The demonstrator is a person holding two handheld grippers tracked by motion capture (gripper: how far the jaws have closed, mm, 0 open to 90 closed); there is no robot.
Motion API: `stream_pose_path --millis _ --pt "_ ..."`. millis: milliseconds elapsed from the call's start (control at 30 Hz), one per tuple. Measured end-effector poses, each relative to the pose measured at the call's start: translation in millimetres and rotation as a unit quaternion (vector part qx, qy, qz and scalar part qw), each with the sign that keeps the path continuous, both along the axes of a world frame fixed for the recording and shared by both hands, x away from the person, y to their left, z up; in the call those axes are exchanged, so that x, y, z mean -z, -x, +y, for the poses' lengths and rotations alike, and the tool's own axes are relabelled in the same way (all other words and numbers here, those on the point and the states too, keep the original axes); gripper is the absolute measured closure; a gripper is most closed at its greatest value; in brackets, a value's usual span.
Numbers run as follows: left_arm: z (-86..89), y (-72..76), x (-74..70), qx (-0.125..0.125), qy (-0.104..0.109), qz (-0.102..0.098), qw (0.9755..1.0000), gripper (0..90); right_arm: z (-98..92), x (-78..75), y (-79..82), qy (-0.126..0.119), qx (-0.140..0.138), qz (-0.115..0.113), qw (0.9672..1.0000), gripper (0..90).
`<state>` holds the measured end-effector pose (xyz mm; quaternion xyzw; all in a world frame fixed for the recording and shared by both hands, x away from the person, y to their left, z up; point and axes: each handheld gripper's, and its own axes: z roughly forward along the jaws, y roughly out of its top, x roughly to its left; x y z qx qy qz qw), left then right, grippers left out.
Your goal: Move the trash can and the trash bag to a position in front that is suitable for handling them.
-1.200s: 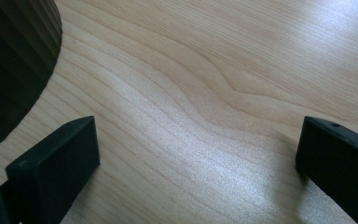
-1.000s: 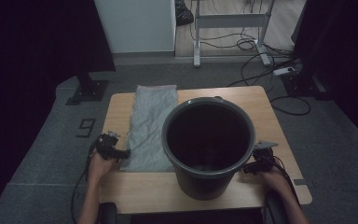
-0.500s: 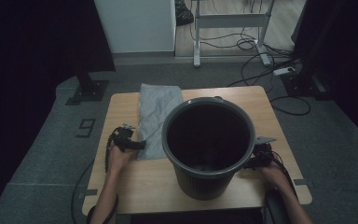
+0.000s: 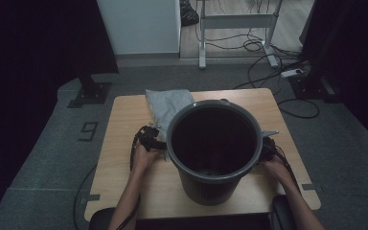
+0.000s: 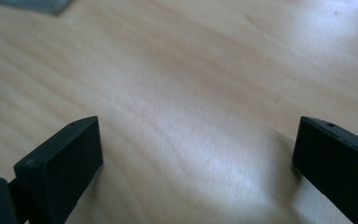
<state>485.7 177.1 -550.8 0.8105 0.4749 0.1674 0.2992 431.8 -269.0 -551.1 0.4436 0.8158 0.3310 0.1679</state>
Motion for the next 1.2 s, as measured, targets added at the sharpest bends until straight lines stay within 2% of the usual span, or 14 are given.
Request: stream_pose_path --millis 133,400,567,800,967,1033,1100,1133,1167,1200 --pt "-9.6 -2.0 0.1 0.009 0.001 0.001 1.0 0.0 1.7 -2.8 -7.2 -0.001 -0.001 -0.002 1.0 1.9" --pt "-44.4 -9.3 -0.6 0.04 -0.002 0.004 0.9992 0.0 6.9 -9.7 -24.2 -0.001 -0.008 -0.018 0.9998 3.2" --pt "-56.5 -11.3 0.1 0.05 0.0 0.001 0.9988 0.0 10.4 -11.0 -38.3 0.003 -0.009 -0.018 0.9998 3.5" --pt "-63.2 -12.8 0.4 0.056 0.0 -0.001 0.9984 0.0 21.6 -18.2 -56.2 -0.01 -0.013 -0.032 0.9994 4.3" --pt "-63.1 -12.6 0.7 0.057 0.001 -0.002 0.9984 0.0 44.9 -14.2 -79.0 -0.012 -0.011 -0.037 0.9992 4.9" --pt "-62.9 -12.8 0.7 0.058 0.002 -0.003 0.9983 0.0 53.7 -10.5 -84.8 -0.002 -0.011 -0.037 0.9992 5.8" --pt "-62.8 -13.2 -0.3 0.058 -0.002 0.002 0.9983 0.0 61.4 -4.3 -87.5 0.033 -0.009 -0.035 0.9988 7.8" --pt "-62.8 -13.2 -0.3 0.058 -0.002 0.002 0.9983 0.0 61.4 -4.3 -87.5 0.033 -0.009 -0.035 0.9988 7.8" --pt "-62.7 -13.5 -1.5 0.055 -0.007 0.005 0.9984 0.0 61.9 0.4 -87.8 0.029 -0.003 -0.029 0.9991 3.9" --pt "-62.2 -13.1 -2.7 0.051 -0.015 0.0 0.9986 0.0 61.9 0.4 -87.8 0.029 -0.003 -0.029 0.9991 3.9"
